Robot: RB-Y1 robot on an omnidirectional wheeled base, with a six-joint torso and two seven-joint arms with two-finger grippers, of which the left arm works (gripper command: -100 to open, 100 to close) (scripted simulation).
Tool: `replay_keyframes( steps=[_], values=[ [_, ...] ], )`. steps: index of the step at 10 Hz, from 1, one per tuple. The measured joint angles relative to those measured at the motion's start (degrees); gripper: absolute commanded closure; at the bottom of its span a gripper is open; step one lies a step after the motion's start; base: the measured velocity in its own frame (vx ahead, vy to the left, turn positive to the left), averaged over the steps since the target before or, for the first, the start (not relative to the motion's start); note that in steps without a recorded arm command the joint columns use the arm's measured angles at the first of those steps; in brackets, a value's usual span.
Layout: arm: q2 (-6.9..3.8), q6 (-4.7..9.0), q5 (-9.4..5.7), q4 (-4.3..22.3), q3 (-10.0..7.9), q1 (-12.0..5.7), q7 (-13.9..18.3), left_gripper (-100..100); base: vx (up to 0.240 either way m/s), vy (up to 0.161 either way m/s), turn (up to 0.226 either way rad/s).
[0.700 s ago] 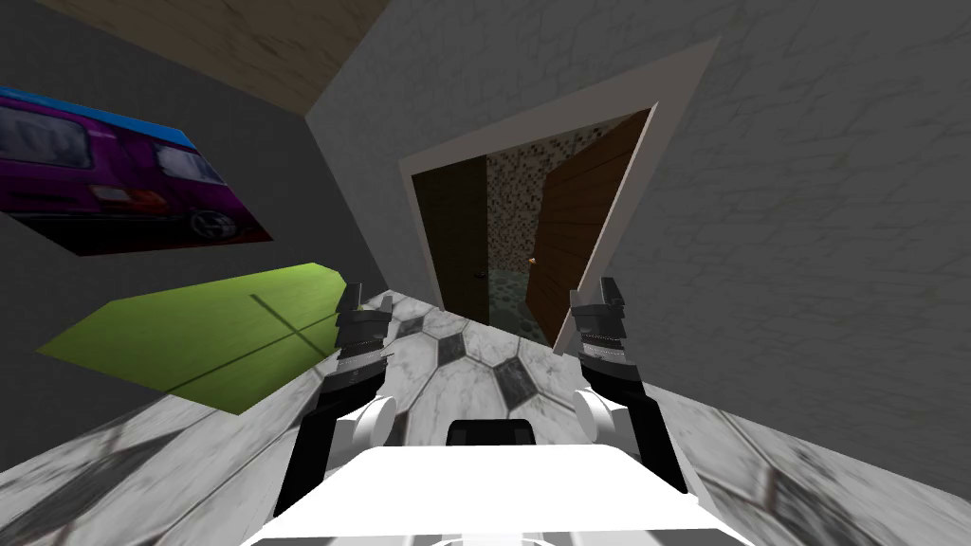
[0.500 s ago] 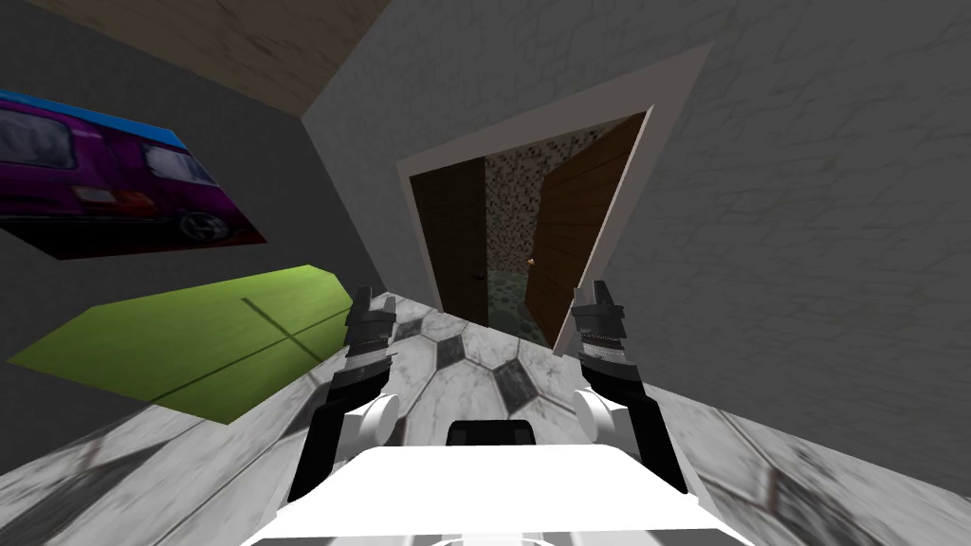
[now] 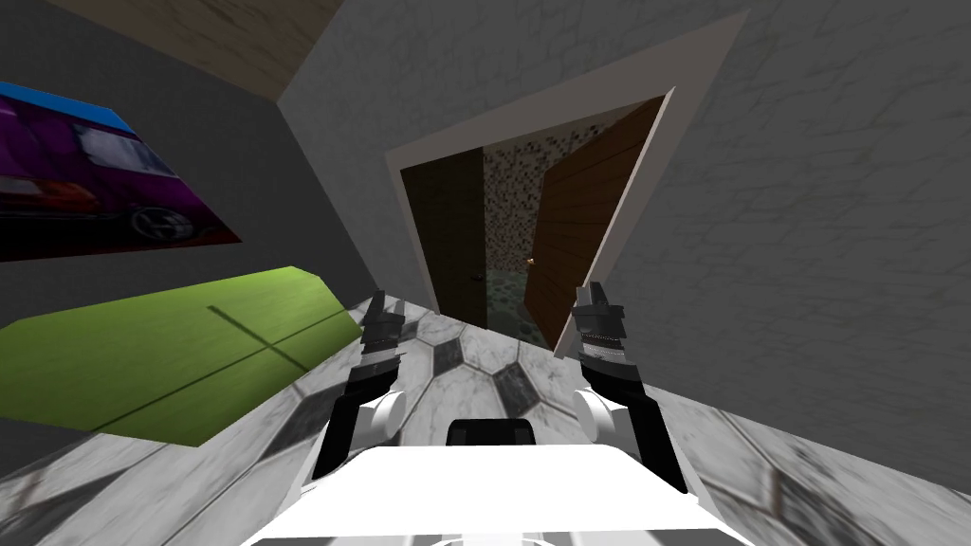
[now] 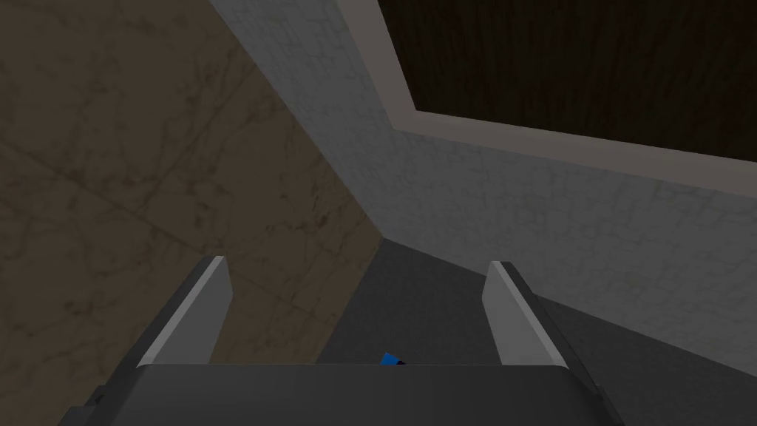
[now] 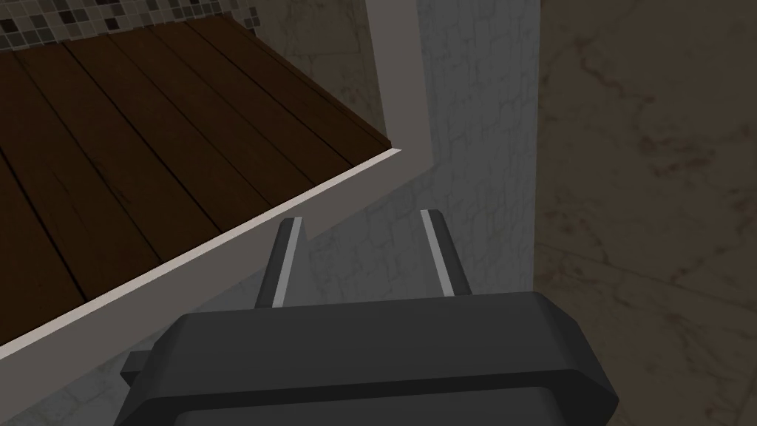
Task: Push the door open
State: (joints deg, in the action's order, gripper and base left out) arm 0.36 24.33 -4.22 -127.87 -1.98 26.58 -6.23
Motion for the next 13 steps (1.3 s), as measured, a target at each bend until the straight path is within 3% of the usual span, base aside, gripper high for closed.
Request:
replay_keyframes(
  steps=[7, 13],
  values=[
    [-1.92, 2.59, -0.88, 9.98, 1.18, -3.46, 0.21, -100, 0.095, 0.028, -0.059],
    [-3.00, 4.48, -1.64, 19.15, 2.27, -7.42, 0.14, -100, 0.080, 0.032, -0.055]
  ],
)
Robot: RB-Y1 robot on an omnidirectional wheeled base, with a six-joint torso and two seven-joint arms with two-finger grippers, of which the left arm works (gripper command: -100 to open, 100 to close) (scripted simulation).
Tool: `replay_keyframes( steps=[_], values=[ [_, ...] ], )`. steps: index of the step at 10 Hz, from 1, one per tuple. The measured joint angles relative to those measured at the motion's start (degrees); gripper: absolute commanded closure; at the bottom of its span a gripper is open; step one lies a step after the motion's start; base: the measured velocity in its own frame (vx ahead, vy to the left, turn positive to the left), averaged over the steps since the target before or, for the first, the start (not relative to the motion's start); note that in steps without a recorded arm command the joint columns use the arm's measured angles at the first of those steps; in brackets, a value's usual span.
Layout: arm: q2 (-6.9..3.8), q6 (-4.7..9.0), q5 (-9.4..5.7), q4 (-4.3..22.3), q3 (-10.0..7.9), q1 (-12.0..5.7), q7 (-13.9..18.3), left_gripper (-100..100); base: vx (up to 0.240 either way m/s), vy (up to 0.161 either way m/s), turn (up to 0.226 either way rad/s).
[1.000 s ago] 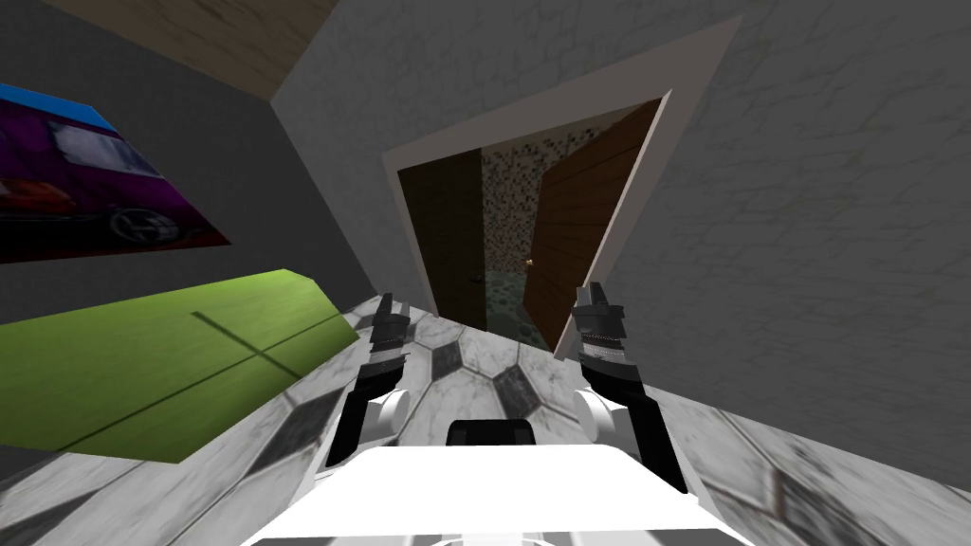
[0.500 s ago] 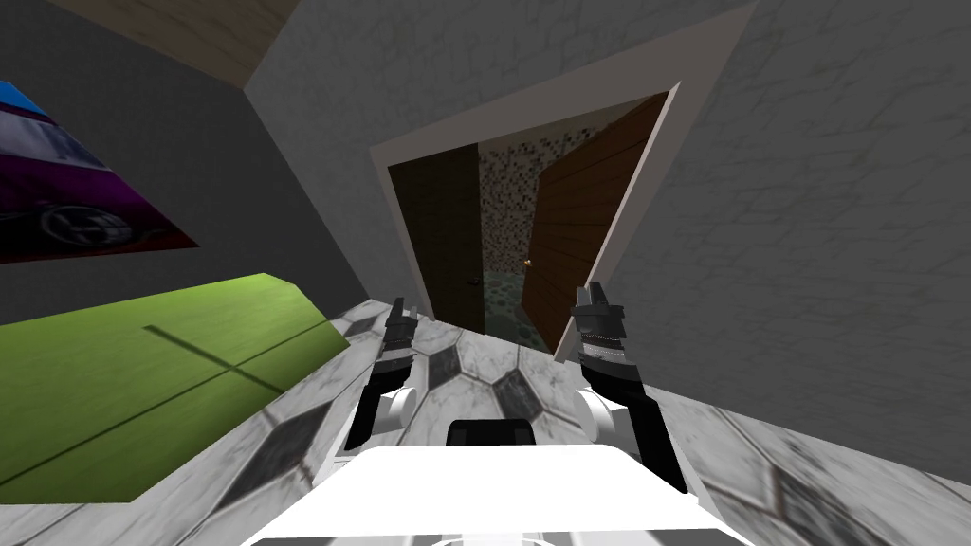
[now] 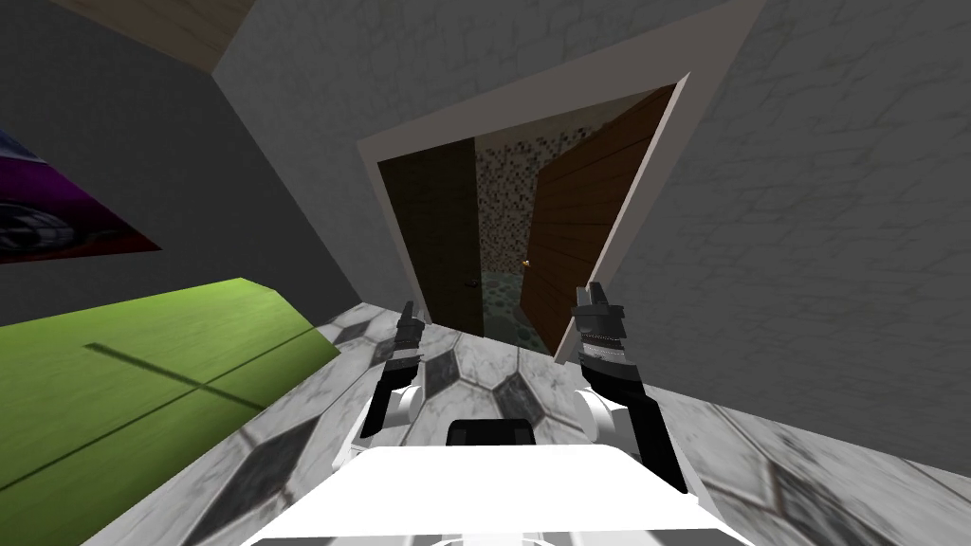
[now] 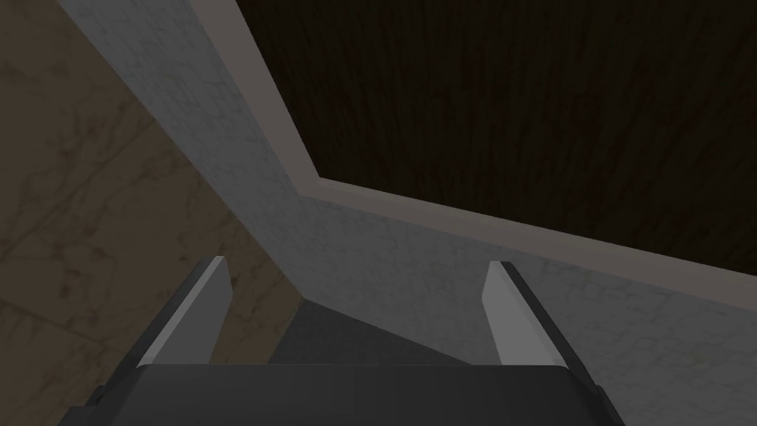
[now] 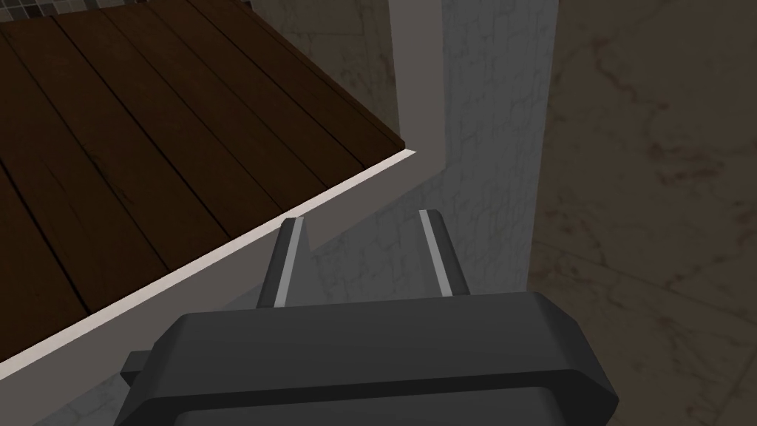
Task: Push the door open
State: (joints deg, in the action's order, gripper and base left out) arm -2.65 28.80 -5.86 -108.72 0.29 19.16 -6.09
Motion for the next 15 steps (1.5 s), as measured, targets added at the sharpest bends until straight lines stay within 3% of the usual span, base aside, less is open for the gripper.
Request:
replay_keyframes(
  steps=[7, 15],
  values=[
    [-1.46, 2.59, -1.28, 12.14, 1.06, -5.14, 0.40, -100, 0.088, 0.042, -0.069],
    [-1.81, 5.53, -2.12, 23.65, 2.49, -9.16, 0.45, -100, 0.062, 0.034, -0.056]
  ],
)
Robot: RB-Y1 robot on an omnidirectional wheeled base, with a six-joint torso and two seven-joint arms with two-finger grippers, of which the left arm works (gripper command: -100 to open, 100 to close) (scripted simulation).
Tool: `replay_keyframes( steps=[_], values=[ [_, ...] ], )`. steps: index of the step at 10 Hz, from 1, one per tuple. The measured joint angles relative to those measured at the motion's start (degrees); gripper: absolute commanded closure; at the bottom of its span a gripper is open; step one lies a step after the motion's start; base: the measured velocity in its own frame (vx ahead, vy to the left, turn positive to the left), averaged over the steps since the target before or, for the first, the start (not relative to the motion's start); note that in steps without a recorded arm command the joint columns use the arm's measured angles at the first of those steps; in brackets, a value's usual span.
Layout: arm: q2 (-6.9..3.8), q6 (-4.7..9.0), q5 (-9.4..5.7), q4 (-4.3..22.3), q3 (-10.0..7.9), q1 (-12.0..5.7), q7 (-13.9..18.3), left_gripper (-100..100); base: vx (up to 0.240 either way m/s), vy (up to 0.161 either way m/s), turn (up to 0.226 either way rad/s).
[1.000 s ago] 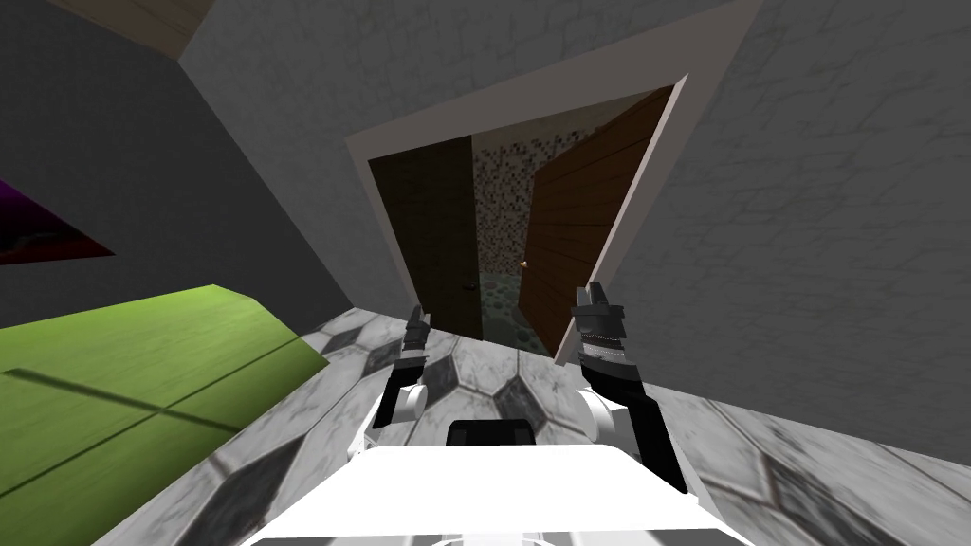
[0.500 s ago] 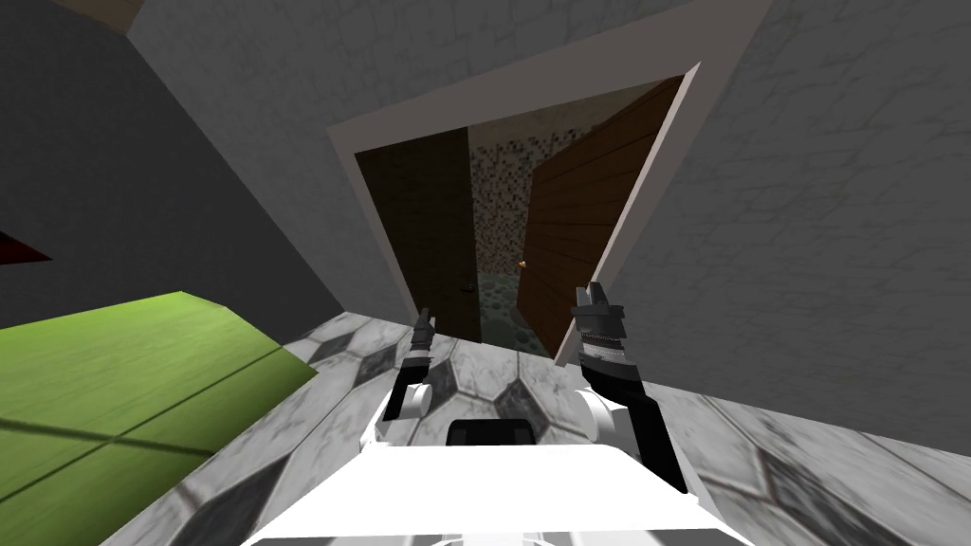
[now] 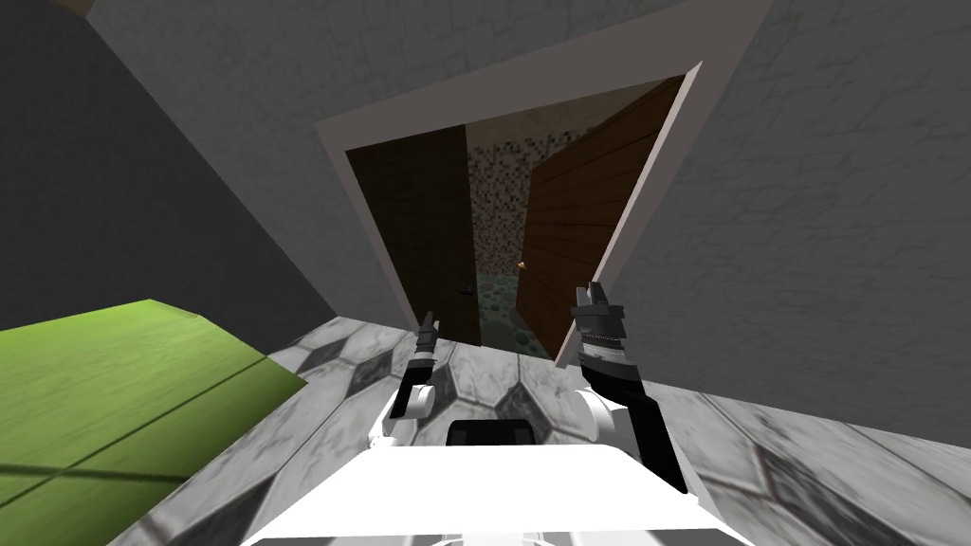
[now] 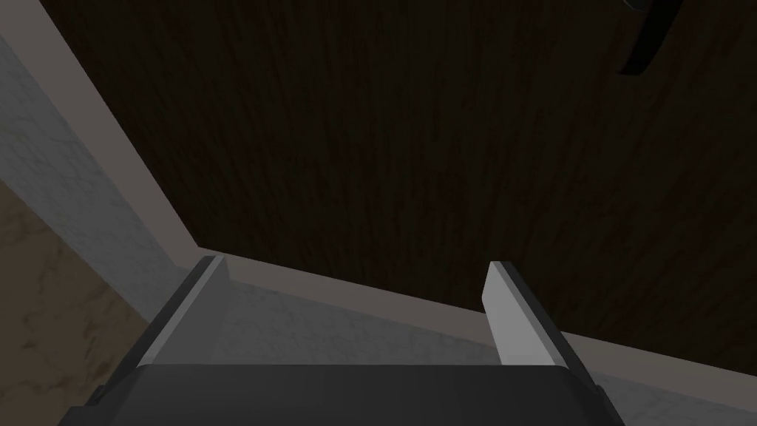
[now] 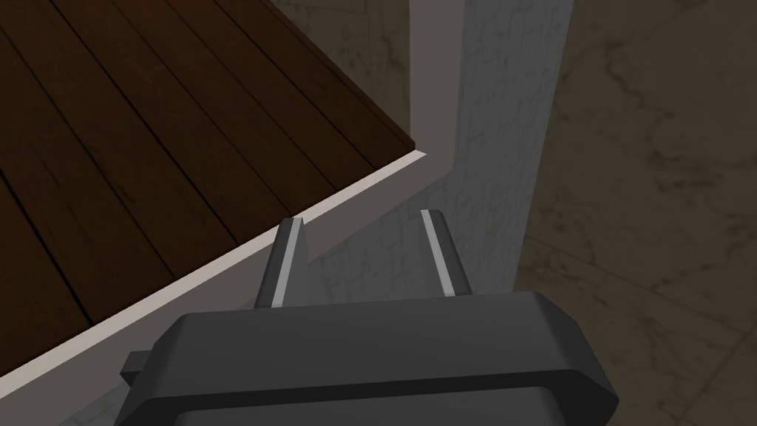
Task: Push the door open
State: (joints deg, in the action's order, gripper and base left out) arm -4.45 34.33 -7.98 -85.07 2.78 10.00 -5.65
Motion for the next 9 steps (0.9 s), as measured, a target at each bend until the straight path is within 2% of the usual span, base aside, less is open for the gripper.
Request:
replay_keyframes(
  steps=[9],
  values=[
    [-0.18, 2.61, -1.14, 12.37, 1.44, -4.82, 0.19, -100, 0.062, 0.039, -0.053]
  ],
)
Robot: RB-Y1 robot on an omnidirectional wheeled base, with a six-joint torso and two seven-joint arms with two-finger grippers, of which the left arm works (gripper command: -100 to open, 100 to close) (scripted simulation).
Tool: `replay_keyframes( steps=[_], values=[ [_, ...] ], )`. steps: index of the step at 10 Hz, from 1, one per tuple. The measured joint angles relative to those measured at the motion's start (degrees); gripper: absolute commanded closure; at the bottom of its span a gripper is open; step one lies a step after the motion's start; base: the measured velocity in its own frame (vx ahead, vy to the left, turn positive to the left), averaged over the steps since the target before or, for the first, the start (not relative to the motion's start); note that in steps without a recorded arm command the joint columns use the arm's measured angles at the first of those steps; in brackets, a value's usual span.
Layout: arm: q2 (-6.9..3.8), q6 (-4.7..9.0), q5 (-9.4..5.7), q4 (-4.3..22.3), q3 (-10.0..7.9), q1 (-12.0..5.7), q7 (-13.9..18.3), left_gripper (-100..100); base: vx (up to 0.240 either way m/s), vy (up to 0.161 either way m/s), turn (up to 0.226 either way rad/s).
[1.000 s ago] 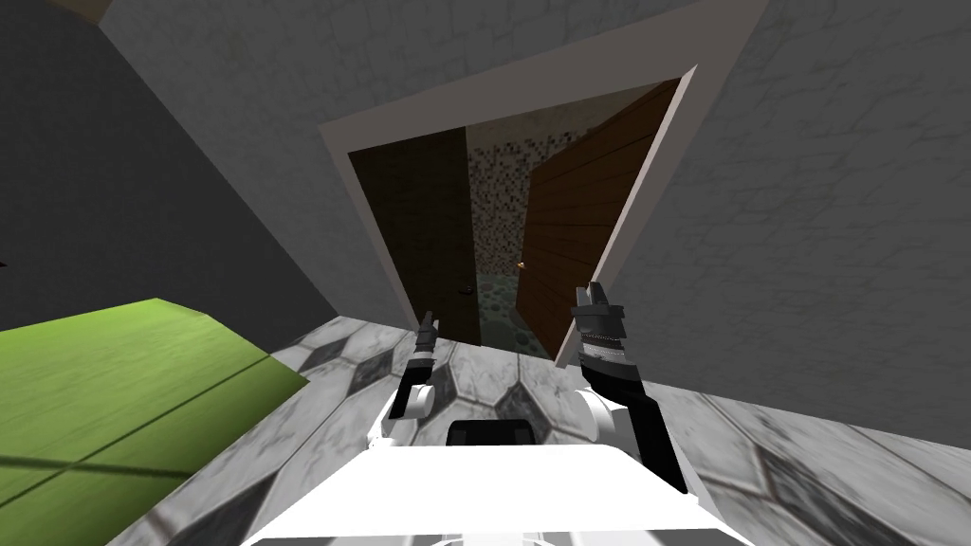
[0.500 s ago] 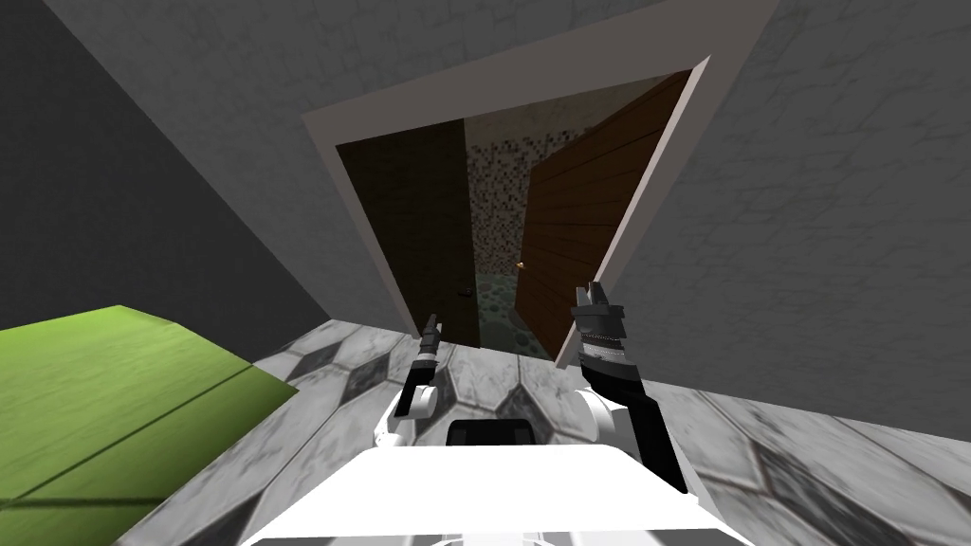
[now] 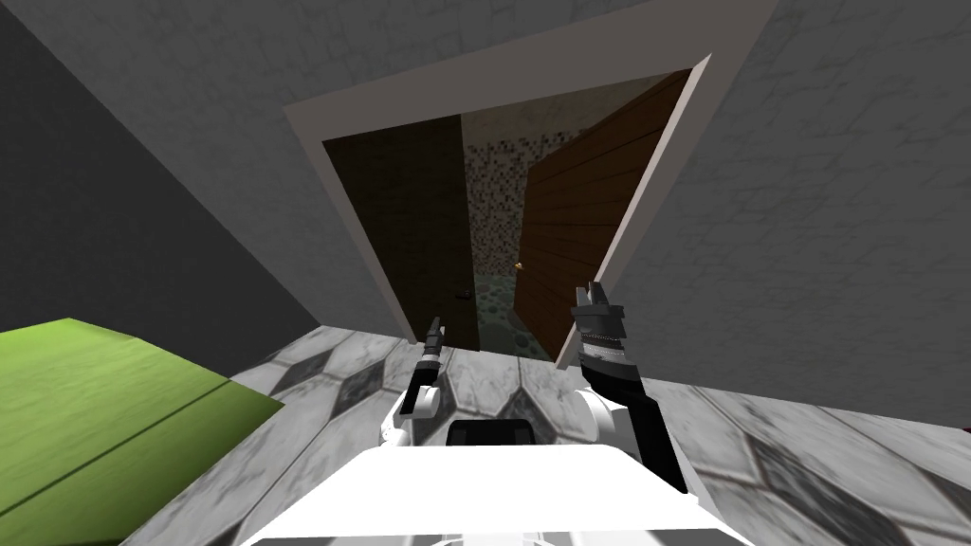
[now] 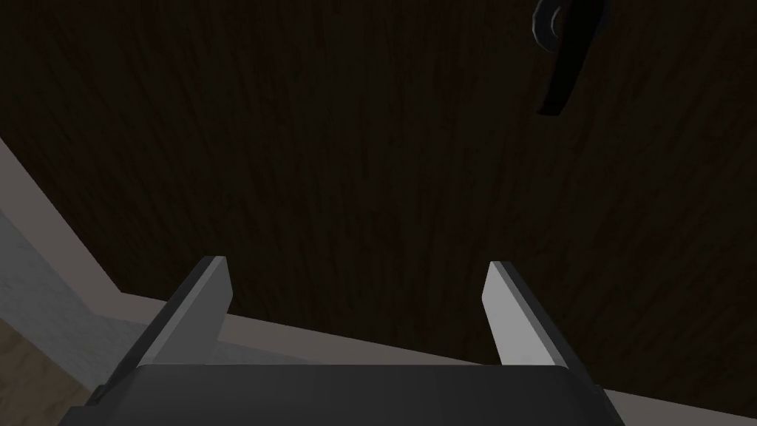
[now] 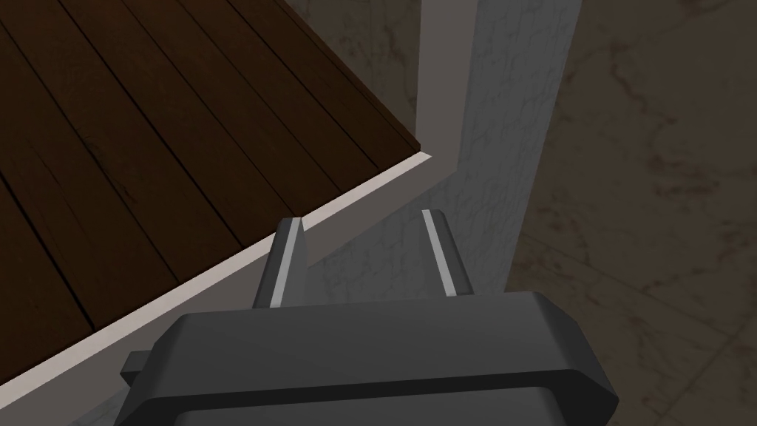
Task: Push the door open
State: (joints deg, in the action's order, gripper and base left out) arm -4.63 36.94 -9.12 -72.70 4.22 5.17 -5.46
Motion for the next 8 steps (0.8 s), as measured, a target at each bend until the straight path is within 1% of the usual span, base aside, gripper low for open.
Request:
replay_keyframes(
  steps=[2, 3, 5, 7, 8],
  values=[
    [0.12, 0.52, -0.18, 2.59, 0.23, -1.01, -0.07, -100, 0.071, 0.039, -0.060],
    [0.15, 1.05, -0.30, 4.27, 0.48, -1.47, -0.05, -100, 0.078, 0.058, -0.071],
    [0.04, 1.94, -0.67, 7.79, 0.83, -3.03, 0.15, -100, 0.085, 0.051, -0.074],
    [0.12, 2.18, -0.90, 10.03, 1.13, -3.88, 0.15, -100, 0.056, 0.033, -0.032],
    [0.22, 2.67, -1.00, 11.78, 1.24, -4.52, 0.16, -100, 0.067, 0.042, -0.074]
  ],
)
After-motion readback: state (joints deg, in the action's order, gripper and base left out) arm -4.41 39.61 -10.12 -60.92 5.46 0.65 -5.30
